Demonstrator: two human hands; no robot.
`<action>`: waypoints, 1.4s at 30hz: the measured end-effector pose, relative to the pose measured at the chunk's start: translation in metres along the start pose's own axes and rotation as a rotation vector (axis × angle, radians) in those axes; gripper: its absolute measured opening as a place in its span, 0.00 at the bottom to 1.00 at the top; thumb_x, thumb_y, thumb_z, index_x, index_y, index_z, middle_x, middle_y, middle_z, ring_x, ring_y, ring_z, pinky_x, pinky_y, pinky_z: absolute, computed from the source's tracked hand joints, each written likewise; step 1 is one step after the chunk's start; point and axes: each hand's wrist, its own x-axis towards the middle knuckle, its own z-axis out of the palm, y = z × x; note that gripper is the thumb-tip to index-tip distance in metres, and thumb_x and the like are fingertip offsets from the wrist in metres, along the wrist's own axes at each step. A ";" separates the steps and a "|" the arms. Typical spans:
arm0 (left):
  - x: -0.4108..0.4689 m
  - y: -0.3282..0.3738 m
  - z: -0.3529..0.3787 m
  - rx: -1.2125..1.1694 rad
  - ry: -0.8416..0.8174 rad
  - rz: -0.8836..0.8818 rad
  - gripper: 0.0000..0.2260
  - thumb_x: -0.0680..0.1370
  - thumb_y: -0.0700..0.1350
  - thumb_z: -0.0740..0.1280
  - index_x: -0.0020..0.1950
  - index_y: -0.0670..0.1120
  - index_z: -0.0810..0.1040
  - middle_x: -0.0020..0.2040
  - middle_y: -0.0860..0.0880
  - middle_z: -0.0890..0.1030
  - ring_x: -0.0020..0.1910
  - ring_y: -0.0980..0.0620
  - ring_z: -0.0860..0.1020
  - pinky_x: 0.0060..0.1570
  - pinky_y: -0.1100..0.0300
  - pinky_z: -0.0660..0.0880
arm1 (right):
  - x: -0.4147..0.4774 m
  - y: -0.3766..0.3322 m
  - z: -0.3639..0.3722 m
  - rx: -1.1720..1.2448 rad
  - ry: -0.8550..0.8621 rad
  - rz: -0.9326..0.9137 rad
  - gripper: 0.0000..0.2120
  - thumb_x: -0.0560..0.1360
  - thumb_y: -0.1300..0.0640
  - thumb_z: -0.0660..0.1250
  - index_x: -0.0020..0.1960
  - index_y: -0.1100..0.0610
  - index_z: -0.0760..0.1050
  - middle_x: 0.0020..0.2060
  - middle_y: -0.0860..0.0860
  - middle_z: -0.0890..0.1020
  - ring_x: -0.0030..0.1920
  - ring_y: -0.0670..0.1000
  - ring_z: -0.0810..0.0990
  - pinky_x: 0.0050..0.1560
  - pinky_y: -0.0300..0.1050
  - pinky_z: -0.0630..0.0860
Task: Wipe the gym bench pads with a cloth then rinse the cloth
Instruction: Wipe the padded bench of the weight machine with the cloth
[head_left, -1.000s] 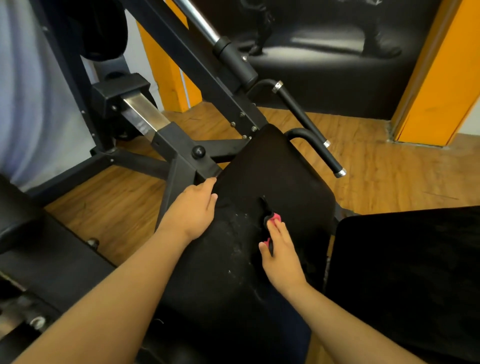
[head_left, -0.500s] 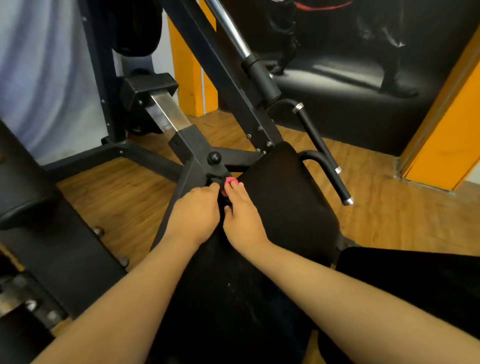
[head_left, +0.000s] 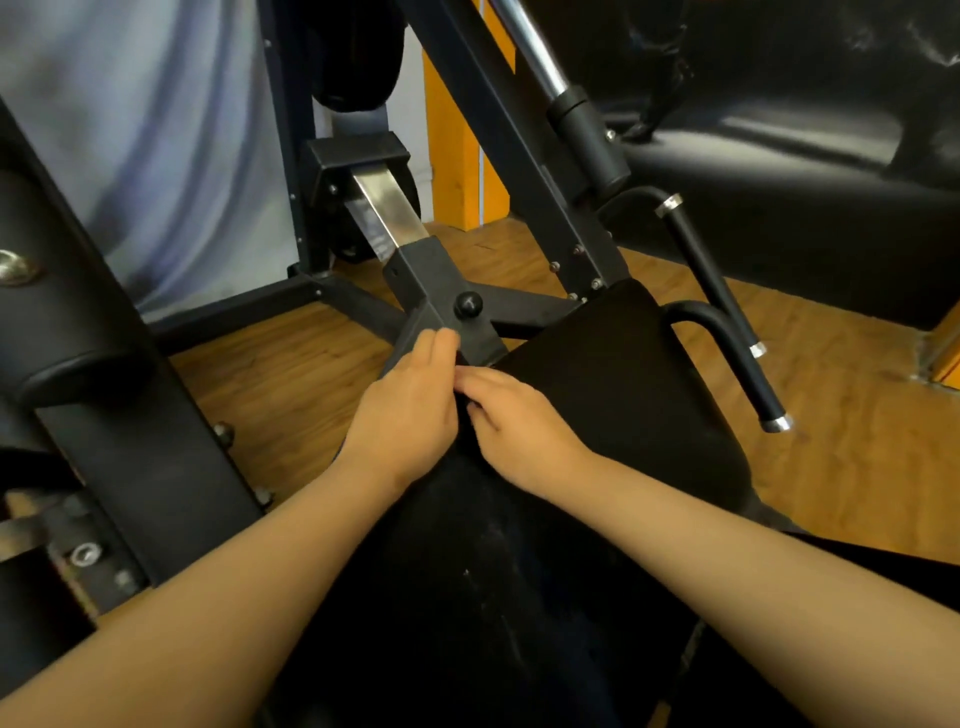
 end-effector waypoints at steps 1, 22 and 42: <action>0.000 -0.002 0.000 -0.008 -0.021 0.018 0.07 0.80 0.39 0.58 0.57 0.46 0.68 0.51 0.49 0.73 0.42 0.52 0.72 0.36 0.57 0.67 | 0.000 0.000 -0.003 0.001 -0.018 -0.022 0.22 0.79 0.66 0.57 0.71 0.55 0.69 0.70 0.51 0.71 0.71 0.47 0.66 0.67 0.32 0.58; -0.085 -0.036 -0.032 -0.290 -0.157 -0.483 0.11 0.83 0.46 0.57 0.63 0.49 0.72 0.61 0.52 0.73 0.62 0.53 0.70 0.59 0.61 0.65 | 0.014 -0.027 -0.001 -0.034 -0.139 -0.099 0.16 0.79 0.63 0.59 0.63 0.52 0.78 0.58 0.49 0.80 0.60 0.49 0.76 0.61 0.44 0.71; -0.169 0.010 -0.034 -0.807 0.212 -0.823 0.31 0.76 0.28 0.60 0.67 0.61 0.63 0.55 0.70 0.69 0.48 0.82 0.68 0.45 0.82 0.66 | -0.010 -0.102 0.047 0.060 -0.184 -0.423 0.15 0.75 0.67 0.62 0.55 0.55 0.81 0.53 0.50 0.83 0.56 0.50 0.78 0.58 0.42 0.73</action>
